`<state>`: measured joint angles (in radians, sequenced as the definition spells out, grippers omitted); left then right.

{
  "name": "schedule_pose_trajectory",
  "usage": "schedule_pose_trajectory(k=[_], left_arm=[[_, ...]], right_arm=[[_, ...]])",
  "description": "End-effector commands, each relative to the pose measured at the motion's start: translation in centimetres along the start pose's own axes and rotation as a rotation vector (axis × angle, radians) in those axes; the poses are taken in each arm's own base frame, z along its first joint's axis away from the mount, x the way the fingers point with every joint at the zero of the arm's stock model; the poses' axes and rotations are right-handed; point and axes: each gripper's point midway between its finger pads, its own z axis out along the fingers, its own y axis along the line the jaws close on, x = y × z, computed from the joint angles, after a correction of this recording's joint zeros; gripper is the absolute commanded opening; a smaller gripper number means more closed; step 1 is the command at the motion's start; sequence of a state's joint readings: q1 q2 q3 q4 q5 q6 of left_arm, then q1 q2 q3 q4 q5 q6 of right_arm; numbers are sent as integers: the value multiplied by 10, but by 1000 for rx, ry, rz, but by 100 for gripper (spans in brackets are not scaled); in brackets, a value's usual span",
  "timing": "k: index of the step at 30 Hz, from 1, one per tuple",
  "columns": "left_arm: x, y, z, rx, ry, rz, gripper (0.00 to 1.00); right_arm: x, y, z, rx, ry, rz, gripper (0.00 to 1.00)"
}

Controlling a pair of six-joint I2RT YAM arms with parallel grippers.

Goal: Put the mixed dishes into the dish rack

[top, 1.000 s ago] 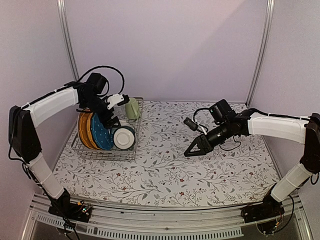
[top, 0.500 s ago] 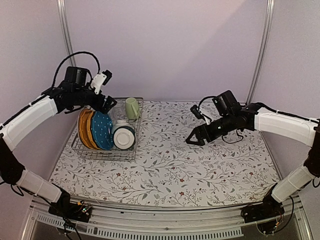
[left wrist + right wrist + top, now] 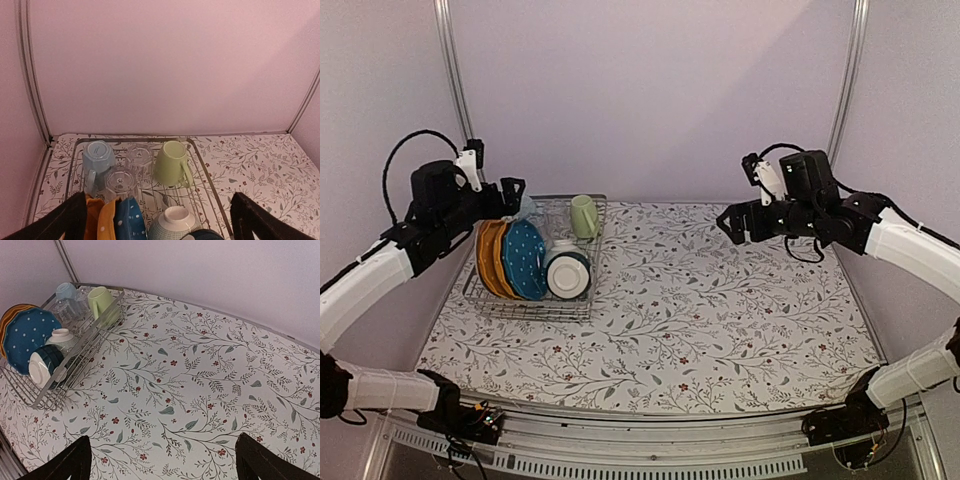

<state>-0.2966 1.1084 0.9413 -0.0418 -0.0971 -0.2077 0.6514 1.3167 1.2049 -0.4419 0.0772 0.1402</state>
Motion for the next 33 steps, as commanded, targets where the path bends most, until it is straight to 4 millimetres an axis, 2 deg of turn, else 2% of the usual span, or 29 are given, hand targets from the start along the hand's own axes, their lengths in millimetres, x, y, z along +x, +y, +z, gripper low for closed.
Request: schedule_pose_trajectory(k=[1, 7, 15, 23, 33], left_arm=[[-37, 6, -20, -1, -181, -110, 100], [-38, 9, -42, -101, -235, -42, 100], [-38, -1, -63, -257, -254, 77, 99], [-30, -9, -62, -201, -238, 54, 100], [-26, -12, -59, -185, -233, 52, 100]], right_arm=[[-24, -26, -17, 132, -115, 49, 99], [-33, -36, -29, 194, -179, 8, 99], [-50, -39, -55, 201, -311, -16, 99], [-38, -42, -63, 203, -329, -19, 99], [-39, -44, -64, 216, -326, -28, 99]])
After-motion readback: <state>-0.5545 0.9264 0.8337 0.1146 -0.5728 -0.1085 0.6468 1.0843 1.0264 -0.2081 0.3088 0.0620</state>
